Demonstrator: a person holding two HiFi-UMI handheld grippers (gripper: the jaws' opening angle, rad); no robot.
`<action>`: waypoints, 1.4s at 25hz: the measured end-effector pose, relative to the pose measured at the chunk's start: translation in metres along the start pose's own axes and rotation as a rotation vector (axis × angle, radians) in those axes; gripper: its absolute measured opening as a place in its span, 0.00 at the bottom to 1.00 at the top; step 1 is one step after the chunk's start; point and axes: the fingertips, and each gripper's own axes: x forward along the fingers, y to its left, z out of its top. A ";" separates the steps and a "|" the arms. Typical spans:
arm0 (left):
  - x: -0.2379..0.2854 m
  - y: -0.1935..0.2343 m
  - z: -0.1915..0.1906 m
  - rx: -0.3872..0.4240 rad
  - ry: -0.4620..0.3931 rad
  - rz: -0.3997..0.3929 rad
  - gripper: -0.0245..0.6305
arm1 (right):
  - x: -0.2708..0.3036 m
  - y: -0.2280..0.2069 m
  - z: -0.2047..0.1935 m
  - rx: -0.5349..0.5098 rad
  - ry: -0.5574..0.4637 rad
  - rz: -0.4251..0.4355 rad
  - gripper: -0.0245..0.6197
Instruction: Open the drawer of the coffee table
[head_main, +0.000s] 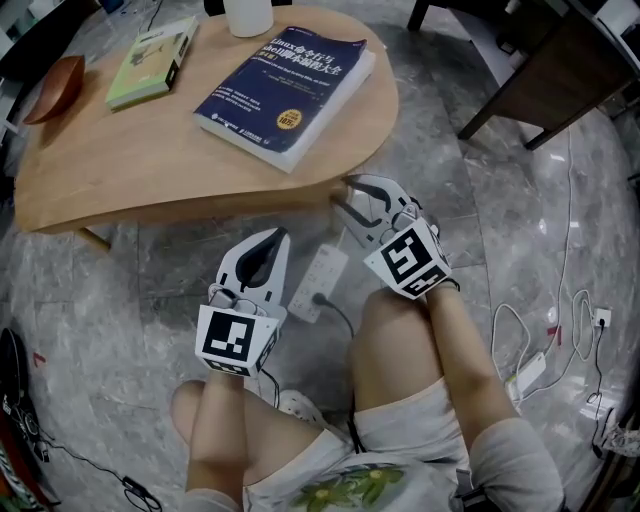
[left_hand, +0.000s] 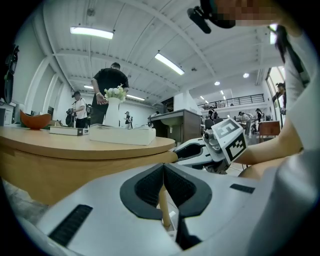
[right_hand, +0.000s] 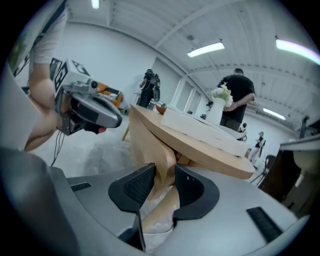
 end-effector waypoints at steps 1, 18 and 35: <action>-0.001 0.002 -0.001 -0.003 0.003 0.004 0.05 | 0.001 0.001 0.001 -0.044 0.000 0.015 0.22; 0.001 0.005 0.010 0.067 0.013 -0.001 0.05 | 0.005 -0.002 0.003 0.114 -0.014 0.339 0.19; 0.005 0.010 0.006 0.080 0.010 0.003 0.05 | -0.008 0.018 0.005 0.119 -0.013 0.401 0.18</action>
